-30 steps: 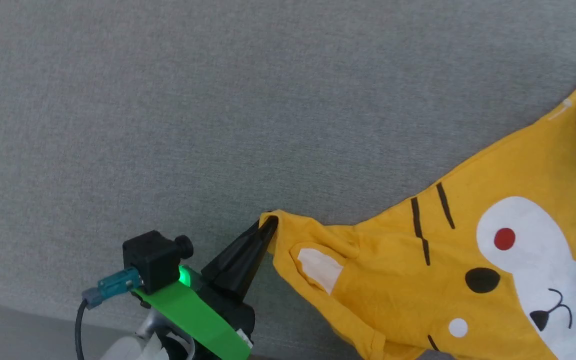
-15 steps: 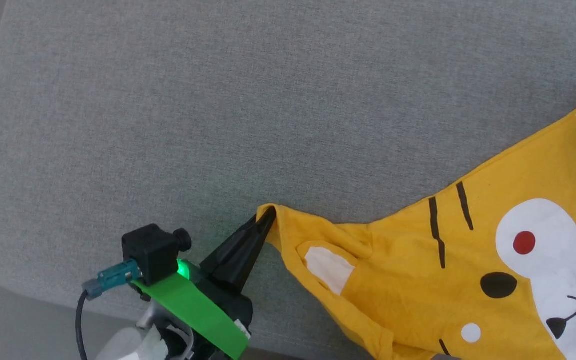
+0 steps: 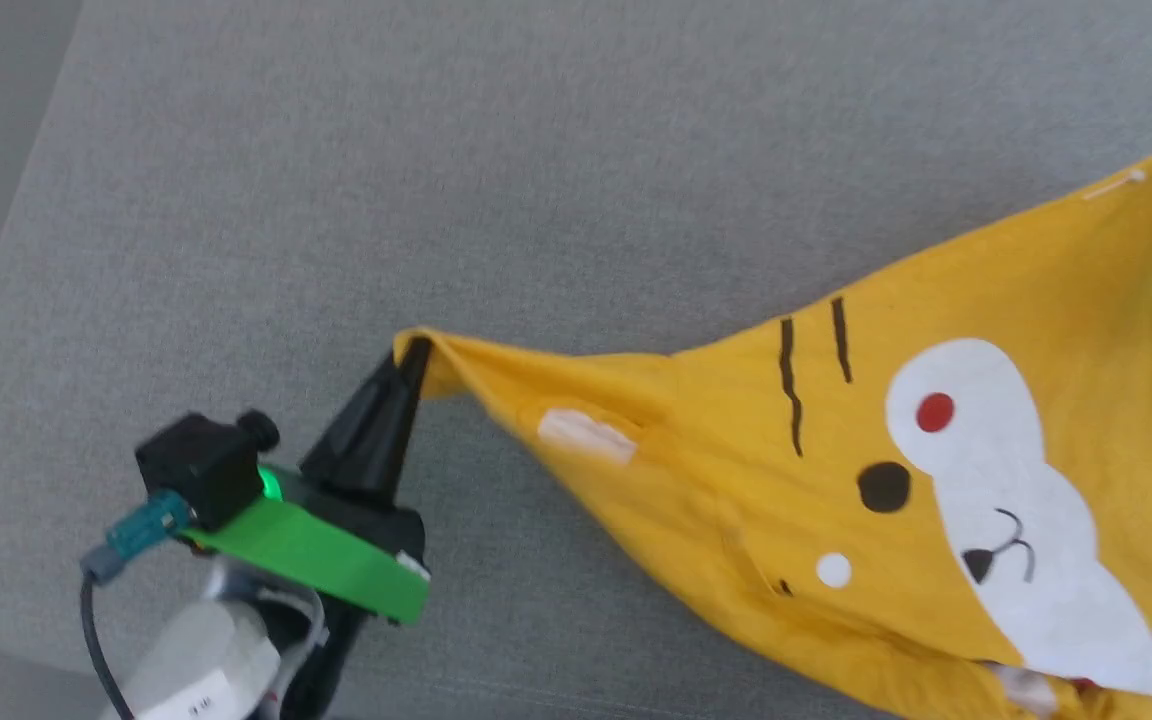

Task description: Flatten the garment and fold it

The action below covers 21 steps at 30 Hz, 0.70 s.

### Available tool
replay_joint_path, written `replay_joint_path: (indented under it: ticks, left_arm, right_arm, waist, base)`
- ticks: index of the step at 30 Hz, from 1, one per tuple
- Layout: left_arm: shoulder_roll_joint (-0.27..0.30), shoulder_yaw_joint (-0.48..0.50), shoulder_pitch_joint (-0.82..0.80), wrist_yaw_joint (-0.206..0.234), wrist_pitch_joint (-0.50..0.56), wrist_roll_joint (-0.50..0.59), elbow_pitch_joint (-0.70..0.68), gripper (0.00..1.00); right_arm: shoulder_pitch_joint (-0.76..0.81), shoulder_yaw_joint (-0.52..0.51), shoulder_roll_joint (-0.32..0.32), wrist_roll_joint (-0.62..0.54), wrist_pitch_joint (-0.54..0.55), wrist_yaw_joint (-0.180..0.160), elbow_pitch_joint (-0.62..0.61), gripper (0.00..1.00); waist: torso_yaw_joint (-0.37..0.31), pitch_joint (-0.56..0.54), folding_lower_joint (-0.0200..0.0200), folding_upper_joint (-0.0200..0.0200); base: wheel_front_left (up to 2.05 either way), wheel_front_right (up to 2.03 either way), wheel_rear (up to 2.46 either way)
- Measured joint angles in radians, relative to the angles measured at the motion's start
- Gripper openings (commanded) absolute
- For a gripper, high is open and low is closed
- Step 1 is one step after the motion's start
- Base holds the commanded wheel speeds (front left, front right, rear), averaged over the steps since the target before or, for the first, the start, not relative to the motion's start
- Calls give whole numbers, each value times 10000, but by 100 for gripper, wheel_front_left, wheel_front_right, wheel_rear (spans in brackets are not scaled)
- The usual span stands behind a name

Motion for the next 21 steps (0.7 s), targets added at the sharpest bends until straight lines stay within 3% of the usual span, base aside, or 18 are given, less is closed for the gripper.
replay_joint_path:
  ticks: [4, 13, 21]
  left_arm:
    - [299, 128, -982, -25, 180, 328, 336, 0]
    - [1043, 27, -4582, -805, 1430, 976, 1407, 0]
    - [1312, -558, -7941, -1233, 2092, 1172, 3741, 0]
  right_arm:
    - [37, 21, 408, 17, -663, 0, -127, 0]
    - [-1346, 470, 807, -36, -1104, -2, -176, 0]
    - [-3507, 1149, 1325, -642, -1373, -2, 1294, 0]
  waist:
    - [-240, -663, 0, 0]
    - [-855, -1986, 0, 0]
    - [-1472, -2848, -1, 0]
  base:
    - [0, 0, 0]
    - [0, 0, 0]
    - [0, 0, 0]
